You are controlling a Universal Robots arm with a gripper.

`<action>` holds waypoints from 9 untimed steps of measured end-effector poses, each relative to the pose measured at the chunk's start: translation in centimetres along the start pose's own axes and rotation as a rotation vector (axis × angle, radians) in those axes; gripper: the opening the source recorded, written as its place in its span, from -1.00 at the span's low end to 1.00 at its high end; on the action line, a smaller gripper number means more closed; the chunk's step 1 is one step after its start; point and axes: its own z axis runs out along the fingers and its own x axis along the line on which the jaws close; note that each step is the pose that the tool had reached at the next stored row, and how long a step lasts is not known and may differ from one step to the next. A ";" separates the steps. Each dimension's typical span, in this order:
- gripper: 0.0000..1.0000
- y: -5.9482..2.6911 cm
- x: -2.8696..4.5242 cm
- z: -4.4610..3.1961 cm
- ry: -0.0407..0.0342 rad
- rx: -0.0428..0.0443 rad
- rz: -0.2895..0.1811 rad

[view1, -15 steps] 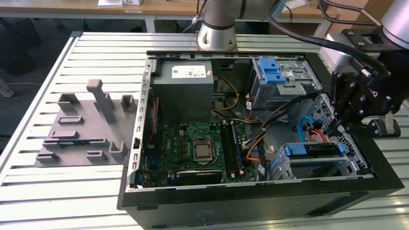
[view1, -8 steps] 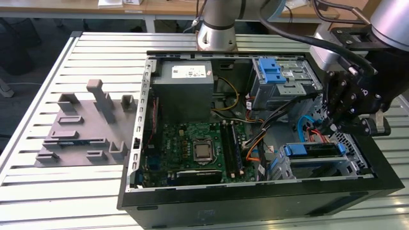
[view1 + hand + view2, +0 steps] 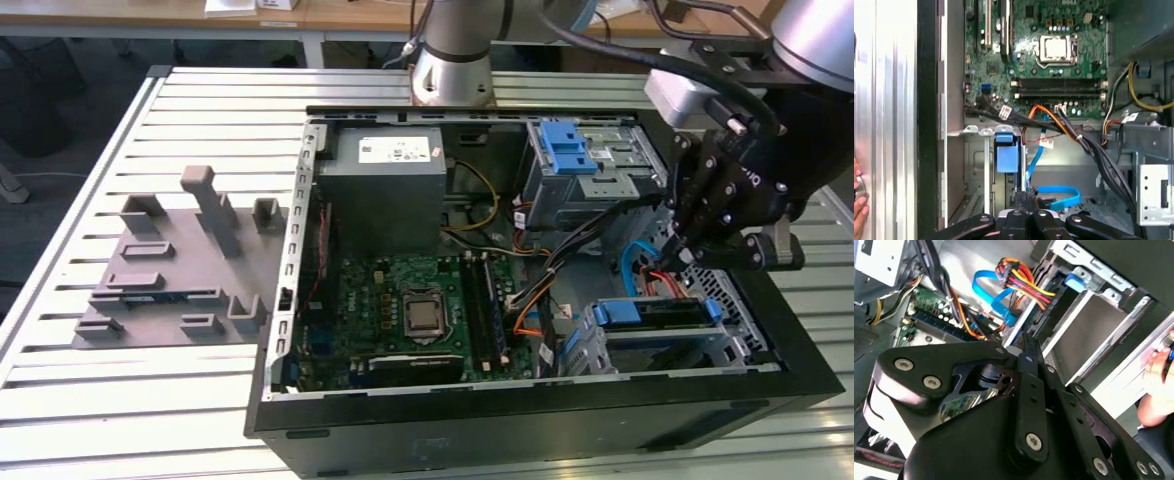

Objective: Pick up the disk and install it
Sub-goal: 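Insert the second disk wire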

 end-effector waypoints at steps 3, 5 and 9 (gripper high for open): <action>-0.65 -0.16 -0.32 -0.01 0.0003 -0.0167 0.000; -0.65 -0.29 -0.47 -0.02 -0.0001 -0.0200 -0.003; -0.65 -0.41 -0.77 -0.01 -0.0002 -0.0201 -0.011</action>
